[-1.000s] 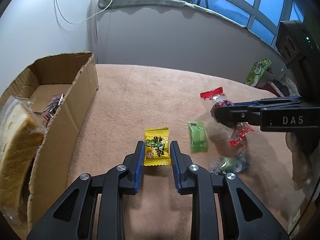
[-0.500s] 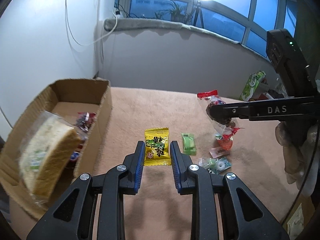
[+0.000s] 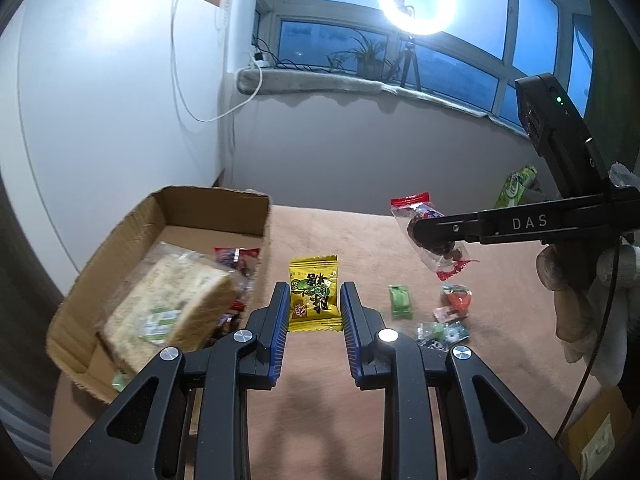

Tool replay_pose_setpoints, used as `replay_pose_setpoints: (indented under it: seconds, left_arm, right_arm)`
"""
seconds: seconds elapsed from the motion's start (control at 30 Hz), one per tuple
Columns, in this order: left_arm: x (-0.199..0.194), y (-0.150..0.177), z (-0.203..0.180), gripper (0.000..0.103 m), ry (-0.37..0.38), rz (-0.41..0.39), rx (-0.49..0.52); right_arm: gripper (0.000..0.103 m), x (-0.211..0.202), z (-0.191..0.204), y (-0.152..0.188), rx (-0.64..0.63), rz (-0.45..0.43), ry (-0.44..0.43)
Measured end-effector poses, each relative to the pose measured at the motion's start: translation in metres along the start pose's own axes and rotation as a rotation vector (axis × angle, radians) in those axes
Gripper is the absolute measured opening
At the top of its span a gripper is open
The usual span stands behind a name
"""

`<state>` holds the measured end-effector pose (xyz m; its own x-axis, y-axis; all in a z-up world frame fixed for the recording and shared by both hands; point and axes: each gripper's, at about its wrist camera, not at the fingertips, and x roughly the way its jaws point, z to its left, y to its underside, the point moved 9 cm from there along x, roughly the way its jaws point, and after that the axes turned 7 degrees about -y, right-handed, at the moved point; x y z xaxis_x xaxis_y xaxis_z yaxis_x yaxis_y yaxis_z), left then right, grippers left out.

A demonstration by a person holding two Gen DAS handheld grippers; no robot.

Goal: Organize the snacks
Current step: 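Carry the yellow packet and red-topped bag over the box with both tools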

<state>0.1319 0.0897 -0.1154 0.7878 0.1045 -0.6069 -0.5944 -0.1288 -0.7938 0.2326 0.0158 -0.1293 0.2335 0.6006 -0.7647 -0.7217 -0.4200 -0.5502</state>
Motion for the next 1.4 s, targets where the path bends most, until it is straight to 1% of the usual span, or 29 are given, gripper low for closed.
replay_pose_setpoints:
  seconds: [0.17, 0.37, 0.6, 0.83, 1.1, 1.4]
  left_arm:
    - [-0.005, -0.001, 0.019, 0.024, -0.020, -0.012, -0.018]
    - [-0.010, -0.002, 0.053, 0.024, -0.059, -0.027, -0.050]
    - [-0.014, -0.001, 0.090, 0.024, -0.107, -0.028, -0.084]
    - [-0.012, 0.001, 0.125, 0.024, -0.162, -0.019, -0.118]
    - [-0.001, 0.009, 0.151, 0.024, -0.208, 0.009, -0.144]
    - [0.012, 0.017, 0.164, 0.024, -0.256, 0.042, -0.153]
  right_arm:
    - [0.037, 0.007, 0.019, -0.012, -0.025, -0.002, -0.006]
    - [0.037, 0.021, 0.042, -0.028, -0.051, -0.005, -0.019]
    - [0.037, 0.040, 0.064, -0.044, -0.077, 0.000, -0.031]
    - [0.037, 0.056, 0.079, -0.058, -0.097, 0.008, -0.040]
    - [0.037, 0.072, 0.087, -0.071, -0.109, 0.016, -0.049]
    - [0.037, 0.095, 0.096, -0.081, -0.126, 0.044, -0.069]
